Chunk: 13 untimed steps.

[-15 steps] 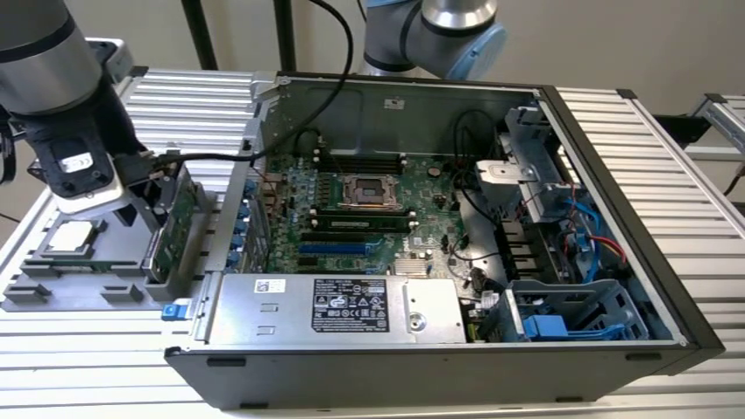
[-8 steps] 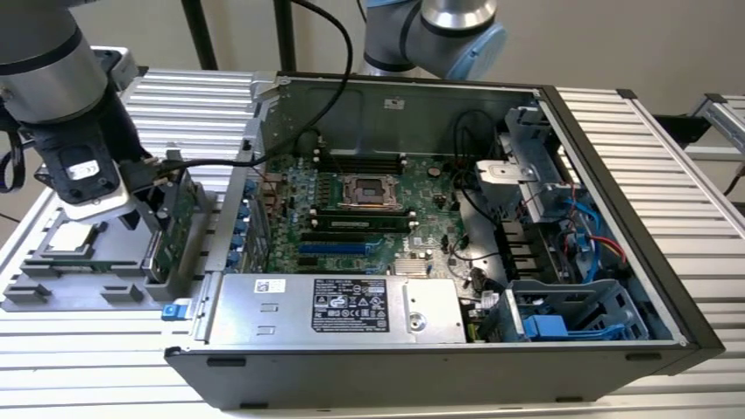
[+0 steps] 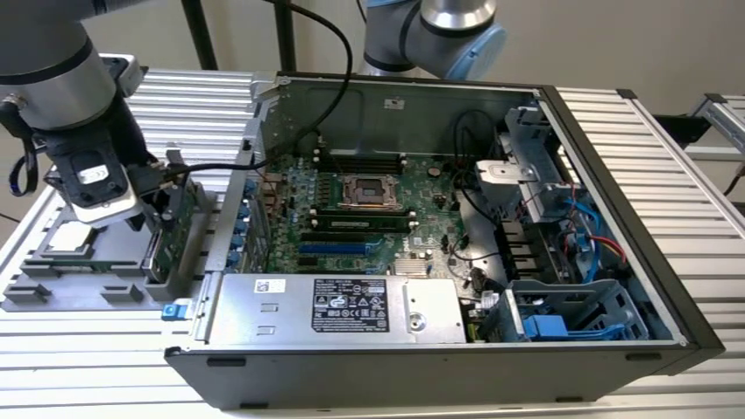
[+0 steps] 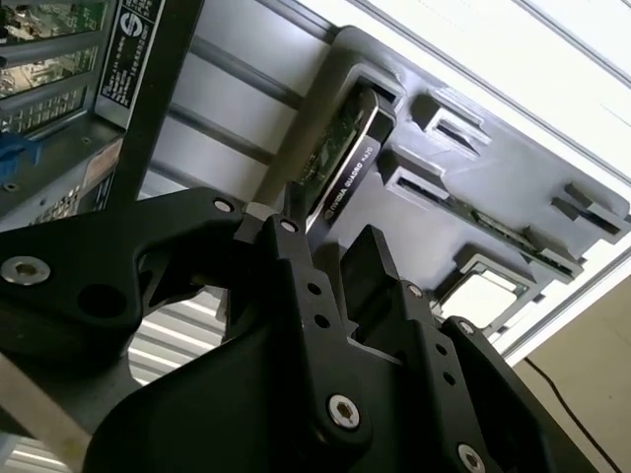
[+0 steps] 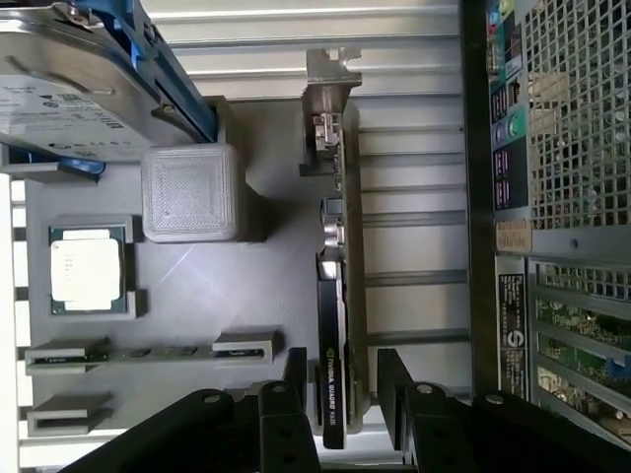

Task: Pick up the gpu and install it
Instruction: 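Pick up the gpu and move the gpu toward the slot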

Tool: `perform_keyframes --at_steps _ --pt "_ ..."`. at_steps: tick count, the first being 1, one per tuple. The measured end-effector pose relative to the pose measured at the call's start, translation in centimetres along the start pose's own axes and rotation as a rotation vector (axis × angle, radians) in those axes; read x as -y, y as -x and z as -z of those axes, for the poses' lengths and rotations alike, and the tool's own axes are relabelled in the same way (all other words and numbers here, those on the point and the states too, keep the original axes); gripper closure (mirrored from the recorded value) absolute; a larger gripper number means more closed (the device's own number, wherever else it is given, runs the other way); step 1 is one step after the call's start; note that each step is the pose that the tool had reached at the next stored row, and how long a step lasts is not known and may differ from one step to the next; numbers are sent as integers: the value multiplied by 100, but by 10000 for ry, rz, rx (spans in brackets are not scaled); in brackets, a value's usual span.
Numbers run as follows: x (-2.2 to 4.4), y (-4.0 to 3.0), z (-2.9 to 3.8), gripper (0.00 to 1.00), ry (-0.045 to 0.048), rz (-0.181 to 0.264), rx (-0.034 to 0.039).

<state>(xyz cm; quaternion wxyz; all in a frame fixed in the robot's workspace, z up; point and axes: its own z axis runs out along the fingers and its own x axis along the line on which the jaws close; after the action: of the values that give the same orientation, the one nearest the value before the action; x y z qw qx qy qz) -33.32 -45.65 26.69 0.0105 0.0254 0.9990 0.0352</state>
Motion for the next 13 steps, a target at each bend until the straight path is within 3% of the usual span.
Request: perform_keyframes --at_steps 13 --pt "-110 -23 -129 100 -2 0 -2"
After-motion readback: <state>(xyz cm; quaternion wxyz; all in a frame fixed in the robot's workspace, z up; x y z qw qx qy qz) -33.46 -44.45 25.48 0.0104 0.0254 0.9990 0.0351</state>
